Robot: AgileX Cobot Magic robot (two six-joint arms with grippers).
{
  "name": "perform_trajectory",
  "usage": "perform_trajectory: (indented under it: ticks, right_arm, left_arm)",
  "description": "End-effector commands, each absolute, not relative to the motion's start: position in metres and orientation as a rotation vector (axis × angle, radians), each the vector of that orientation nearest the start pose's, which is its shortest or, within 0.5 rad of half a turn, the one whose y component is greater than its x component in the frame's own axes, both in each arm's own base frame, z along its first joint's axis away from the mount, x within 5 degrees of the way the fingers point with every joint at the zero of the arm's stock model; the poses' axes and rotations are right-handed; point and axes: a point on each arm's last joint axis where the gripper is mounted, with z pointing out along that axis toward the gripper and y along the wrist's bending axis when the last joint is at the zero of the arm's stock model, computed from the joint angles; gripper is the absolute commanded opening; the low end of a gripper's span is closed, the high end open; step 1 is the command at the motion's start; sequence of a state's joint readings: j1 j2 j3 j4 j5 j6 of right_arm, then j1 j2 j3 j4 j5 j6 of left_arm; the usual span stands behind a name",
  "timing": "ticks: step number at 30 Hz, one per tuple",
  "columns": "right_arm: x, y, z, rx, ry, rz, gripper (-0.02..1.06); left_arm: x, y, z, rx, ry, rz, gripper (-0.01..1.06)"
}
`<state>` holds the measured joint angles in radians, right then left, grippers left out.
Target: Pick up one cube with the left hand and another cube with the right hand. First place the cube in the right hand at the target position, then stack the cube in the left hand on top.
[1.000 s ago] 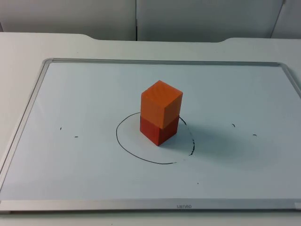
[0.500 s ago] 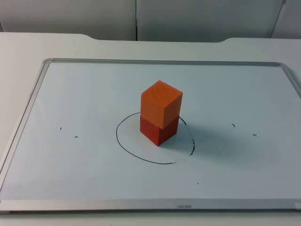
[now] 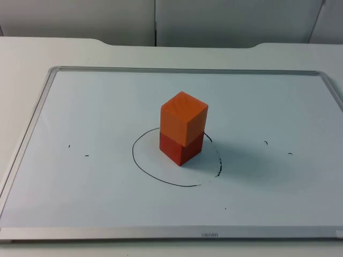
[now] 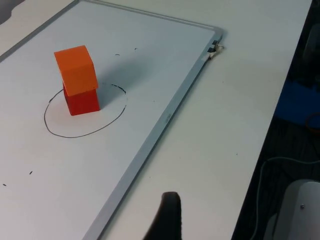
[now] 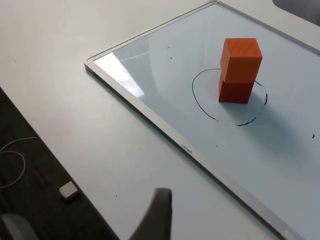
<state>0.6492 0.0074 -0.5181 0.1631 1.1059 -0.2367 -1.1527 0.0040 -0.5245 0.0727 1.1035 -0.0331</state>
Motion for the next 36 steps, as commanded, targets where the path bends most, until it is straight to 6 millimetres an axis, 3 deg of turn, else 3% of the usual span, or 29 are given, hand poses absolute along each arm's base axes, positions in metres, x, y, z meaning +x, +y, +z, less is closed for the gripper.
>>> perform_trajectory:
  ticks: [1, 3, 5, 6, 7, 10, 30, 36]
  right_arm:
    - [-0.0145, 0.005, 0.2793, -0.905, 1.876, 0.441, 0.81]
    - [-0.0145, 0.005, 0.2793, -0.905, 1.876, 0.441, 0.81]
    - [-0.0146, 0.0051, 0.2793, -0.905, 1.876, 0.442, 0.86]
    - [-0.0146, 0.0051, 0.2793, -0.905, 1.876, 0.442, 0.9]
    - [-0.0146, 0.0051, 0.2793, -0.905, 1.876, 0.442, 0.9]
    - [-0.0146, 0.0051, 0.2793, -0.905, 1.876, 0.442, 1.05]
    - [-0.0144, 0.0048, 0.2793, -0.897, 1.881, 0.443, 1.05]
    - [-0.0083, -0.0011, 0.2798, -0.742, 1.936, 0.413, 1.05]
  left_arm:
    - [0.0007, 0.0102, 0.2807, 1.13, 1.797, -0.659, 0.77]
    - [0.0006, 0.0101, 0.2807, 1.131, 1.798, -0.662, 0.81]
    - [0.0006, 0.0101, 0.2807, 1.131, 1.798, -0.662, 1.03]
    - [0.0008, 0.0102, 0.2807, 1.124, 1.803, -0.664, 1.05]
    - [0.0008, 0.0102, 0.2807, 1.124, 1.803, -0.664, 1.05]
    - [0.0011, 0.0104, 0.2807, 1.121, 1.803, -0.66, 1.05]
    - [0.0027, 0.0111, 0.2808, 1.117, 1.797, -0.635, 1.05]
    - [0.0027, 0.0111, 0.2808, 1.117, 1.797, -0.635, 1.05]
